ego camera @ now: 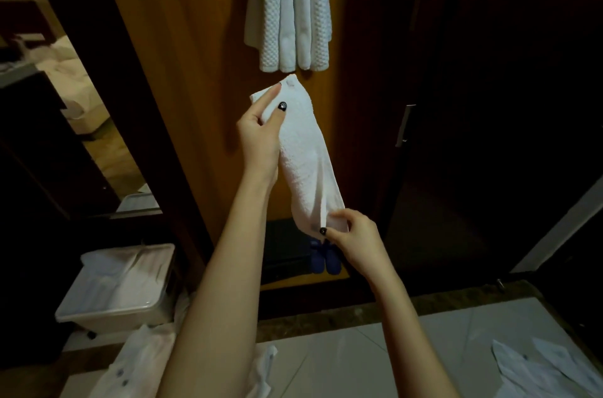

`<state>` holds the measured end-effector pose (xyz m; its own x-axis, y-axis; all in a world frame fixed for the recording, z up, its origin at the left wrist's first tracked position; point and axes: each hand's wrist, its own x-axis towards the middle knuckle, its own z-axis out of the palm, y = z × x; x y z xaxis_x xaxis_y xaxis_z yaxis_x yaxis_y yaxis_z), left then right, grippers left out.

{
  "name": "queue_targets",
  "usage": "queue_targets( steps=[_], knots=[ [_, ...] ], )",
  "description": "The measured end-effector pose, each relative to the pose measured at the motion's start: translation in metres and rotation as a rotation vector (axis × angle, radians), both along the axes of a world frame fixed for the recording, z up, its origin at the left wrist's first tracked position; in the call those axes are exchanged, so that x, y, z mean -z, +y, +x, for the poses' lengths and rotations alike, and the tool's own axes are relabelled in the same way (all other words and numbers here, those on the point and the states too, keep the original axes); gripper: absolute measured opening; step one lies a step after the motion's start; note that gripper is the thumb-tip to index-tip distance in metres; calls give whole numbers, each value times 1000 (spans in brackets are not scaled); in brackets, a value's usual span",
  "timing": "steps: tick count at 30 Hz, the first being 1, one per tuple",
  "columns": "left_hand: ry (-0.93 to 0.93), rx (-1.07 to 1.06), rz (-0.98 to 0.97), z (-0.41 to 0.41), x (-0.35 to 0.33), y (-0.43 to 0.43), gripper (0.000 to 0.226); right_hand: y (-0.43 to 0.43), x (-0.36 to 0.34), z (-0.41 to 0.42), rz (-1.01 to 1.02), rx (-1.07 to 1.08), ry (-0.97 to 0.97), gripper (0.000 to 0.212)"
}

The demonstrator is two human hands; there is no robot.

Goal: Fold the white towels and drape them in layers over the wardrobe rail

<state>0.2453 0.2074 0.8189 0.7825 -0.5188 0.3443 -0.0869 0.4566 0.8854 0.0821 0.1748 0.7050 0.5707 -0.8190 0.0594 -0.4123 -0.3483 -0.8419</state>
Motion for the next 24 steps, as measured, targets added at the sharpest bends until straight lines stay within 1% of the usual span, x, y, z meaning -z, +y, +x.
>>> queue_targets(
  steps=[3, 5, 7, 9, 10, 12, 16, 18, 24],
  knots=[
    [37, 6, -23, 1, -6, -7, 36, -2, 0, 3, 4, 75, -63, 48],
    [49, 12, -42, -2, -8, -10, 37, -5, 2, 6, -2, 93, -59, 49],
    [72, 21, -77, -5, -10, -13, 37, -10, 8, 8, -52, 134, -52, 42],
    [100, 24, -105, -5, -10, -14, 37, -12, 13, 8, -115, 228, -150, 22],
    [123, 25, -113, -4, -10, -15, 37, -12, 13, 5, -115, 282, -221, 12],
    [156, 4, -107, 2, -9, -16, 37, -15, 12, -4, -28, 347, -358, 8],
    [190, -27, -75, 16, -1, -16, 37, -29, 9, -26, 193, 341, -646, 14],
    [194, -30, -38, 19, 5, -15, 38, -31, 3, -36, 291, 331, -761, 16],
    [267, -19, 8, 17, 25, -13, 41, -25, -14, -52, 400, 145, -836, 21]
  ],
)
